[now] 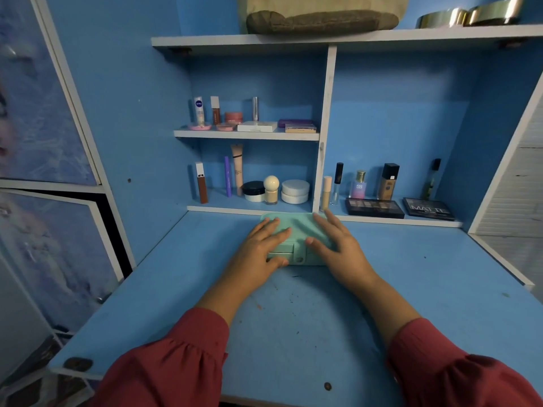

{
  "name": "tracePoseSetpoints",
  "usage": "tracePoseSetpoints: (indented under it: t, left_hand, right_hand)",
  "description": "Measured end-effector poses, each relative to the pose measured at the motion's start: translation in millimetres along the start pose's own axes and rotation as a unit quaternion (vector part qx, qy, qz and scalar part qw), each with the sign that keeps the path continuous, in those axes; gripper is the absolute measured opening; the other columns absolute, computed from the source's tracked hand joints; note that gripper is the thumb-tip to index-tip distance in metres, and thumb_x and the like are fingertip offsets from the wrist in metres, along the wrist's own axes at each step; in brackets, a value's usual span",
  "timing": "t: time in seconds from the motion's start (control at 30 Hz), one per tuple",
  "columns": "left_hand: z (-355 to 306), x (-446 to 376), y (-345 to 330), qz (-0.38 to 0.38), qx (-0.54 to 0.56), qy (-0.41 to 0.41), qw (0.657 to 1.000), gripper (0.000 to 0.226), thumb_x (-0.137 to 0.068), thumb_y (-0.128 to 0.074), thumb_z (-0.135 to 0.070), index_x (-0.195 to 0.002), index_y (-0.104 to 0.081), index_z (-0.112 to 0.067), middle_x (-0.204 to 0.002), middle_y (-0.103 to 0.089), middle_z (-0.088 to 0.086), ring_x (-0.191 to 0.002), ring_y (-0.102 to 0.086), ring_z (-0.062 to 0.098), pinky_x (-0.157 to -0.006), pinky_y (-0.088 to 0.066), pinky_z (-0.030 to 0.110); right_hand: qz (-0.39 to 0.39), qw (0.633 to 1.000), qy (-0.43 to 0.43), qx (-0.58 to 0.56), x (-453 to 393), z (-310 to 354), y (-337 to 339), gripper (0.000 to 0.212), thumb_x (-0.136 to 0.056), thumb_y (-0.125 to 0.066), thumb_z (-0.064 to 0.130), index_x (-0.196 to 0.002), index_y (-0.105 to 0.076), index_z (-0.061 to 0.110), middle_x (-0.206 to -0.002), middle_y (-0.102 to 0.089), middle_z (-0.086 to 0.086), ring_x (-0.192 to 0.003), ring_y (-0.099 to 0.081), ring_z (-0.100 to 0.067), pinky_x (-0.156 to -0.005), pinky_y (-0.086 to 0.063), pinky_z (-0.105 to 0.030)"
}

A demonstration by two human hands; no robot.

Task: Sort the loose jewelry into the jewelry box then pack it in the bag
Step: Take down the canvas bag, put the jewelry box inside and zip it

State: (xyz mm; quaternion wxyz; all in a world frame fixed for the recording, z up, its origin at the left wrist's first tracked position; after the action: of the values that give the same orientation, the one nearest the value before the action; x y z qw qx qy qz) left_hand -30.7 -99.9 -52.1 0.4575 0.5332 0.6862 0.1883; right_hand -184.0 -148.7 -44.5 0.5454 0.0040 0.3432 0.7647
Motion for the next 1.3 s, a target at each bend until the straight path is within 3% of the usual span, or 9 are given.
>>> tracePoseSetpoints:
  t: [0.1,0.17,0.23,0.37,0.5,0.6,0.73,0.87,1.3]
  left_hand:
    - [18,1,-2,-0.005,0.048,0.133,0.990,0.102,-0.078,-0.078,-0.023,-0.153,-0.008,-0.028,-0.161,-0.004,-0.001,-0.147,-0.009,0.013,-0.118,-0.017,0.033]
    - [28,3,-7,-0.006,0.084,0.203,0.975,0.109,-0.076,-0.079,-0.024,-0.154,-0.004,-0.019,-0.156,-0.025,0.004,-0.140,-0.030,0.021,-0.111,-0.030,0.033]
    - [26,1,-8,-0.019,0.102,0.202,0.974,0.099,-0.074,-0.080,-0.019,-0.151,-0.018,-0.014,-0.141,-0.046,0.002,-0.126,-0.046,0.021,-0.099,-0.040,0.029]
    - [13,-6,-14,-0.049,0.162,0.180,0.969,0.072,-0.071,-0.080,-0.009,-0.132,-0.043,-0.020,-0.118,-0.059,-0.006,-0.108,-0.057,0.016,-0.084,-0.044,0.024]
    - [-9,-24,-39,-0.047,0.198,0.160,0.966,0.079,-0.068,-0.079,-0.012,-0.134,-0.041,-0.028,-0.118,-0.061,-0.008,-0.107,-0.059,0.015,-0.089,-0.052,0.040]
    - [-29,-39,-62,-0.035,0.219,0.147,0.964,0.078,-0.067,-0.079,-0.009,-0.134,-0.041,-0.024,-0.121,-0.060,-0.004,-0.108,-0.059,0.017,-0.091,-0.051,0.041]
    - [-45,-54,-89,-0.014,0.229,0.139,0.963,0.083,-0.065,-0.079,-0.008,-0.136,-0.040,-0.026,-0.126,-0.058,-0.004,-0.112,-0.057,0.018,-0.094,-0.049,0.040]
    - [-48,-60,-97,-0.008,0.217,0.137,0.967,0.088,-0.066,-0.080,-0.009,-0.141,-0.035,-0.023,-0.130,-0.056,-0.001,-0.116,-0.055,0.020,-0.097,-0.048,0.040]
    - [-42,-57,-97,-0.005,0.215,0.137,0.967,0.086,-0.068,-0.081,-0.013,-0.140,-0.035,-0.024,-0.128,-0.056,-0.003,-0.115,-0.055,0.017,-0.095,-0.048,0.034]
  right_hand:
    - [-0.040,0.993,-0.110,-0.022,3,-17,5,0.059,-0.097,-0.050,0.035,-0.147,-0.031,0.011,-0.155,-0.026,-0.004,-0.141,-0.026,-0.016,-0.112,-0.025,-0.028]
    - [-0.053,0.984,-0.162,-0.059,5,-25,5,0.041,-0.100,-0.045,0.030,-0.133,-0.043,0.006,-0.133,-0.049,-0.009,-0.113,-0.047,-0.021,-0.088,-0.035,-0.026]
    - [-0.063,0.978,-0.177,-0.085,3,-31,5,0.034,-0.101,-0.042,0.024,-0.127,-0.047,0.003,-0.112,-0.051,-0.004,-0.096,-0.043,-0.015,-0.074,-0.030,-0.021]
    - [-0.115,0.968,-0.202,-0.100,-1,-42,21,0.036,-0.101,-0.039,0.020,-0.131,-0.046,0.000,-0.111,-0.052,-0.006,-0.099,-0.046,-0.021,-0.082,-0.033,-0.029]
    - [-0.183,0.949,-0.225,-0.124,-2,-61,50,0.041,-0.101,-0.038,0.023,-0.137,-0.044,0.004,-0.123,-0.053,-0.008,-0.108,-0.048,-0.026,-0.084,-0.032,-0.028]
    - [-0.247,0.925,-0.251,-0.139,3,-79,76,0.044,-0.100,-0.038,0.028,-0.138,-0.045,0.006,-0.132,-0.052,-0.013,-0.115,-0.048,-0.029,-0.089,-0.035,-0.033]
    - [-0.296,0.900,-0.280,-0.153,10,-99,98,0.042,-0.099,-0.037,0.029,-0.131,-0.050,0.005,-0.130,-0.054,-0.015,-0.115,-0.048,-0.031,-0.090,-0.035,-0.035]
    - [-0.304,0.898,-0.285,-0.143,9,-107,105,0.042,-0.099,-0.035,0.028,-0.130,-0.049,0.005,-0.129,-0.054,-0.015,-0.112,-0.048,-0.030,-0.090,-0.035,-0.036]
    - [-0.281,0.913,-0.273,-0.114,7,-104,96,0.047,-0.100,-0.035,0.028,-0.142,-0.037,0.006,-0.142,-0.045,-0.014,-0.128,-0.042,-0.032,-0.103,-0.033,-0.039]
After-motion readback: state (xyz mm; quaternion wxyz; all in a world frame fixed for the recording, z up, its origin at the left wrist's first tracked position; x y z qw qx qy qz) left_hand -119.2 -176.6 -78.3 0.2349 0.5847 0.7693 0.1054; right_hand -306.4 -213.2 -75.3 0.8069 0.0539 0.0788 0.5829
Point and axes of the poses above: each hand's wrist, its own x-axis away from the middle knuckle, its own y-axis out of the back of the hand, z = x × y, the point moved 9 cm from there along -x, towards the middle knuckle
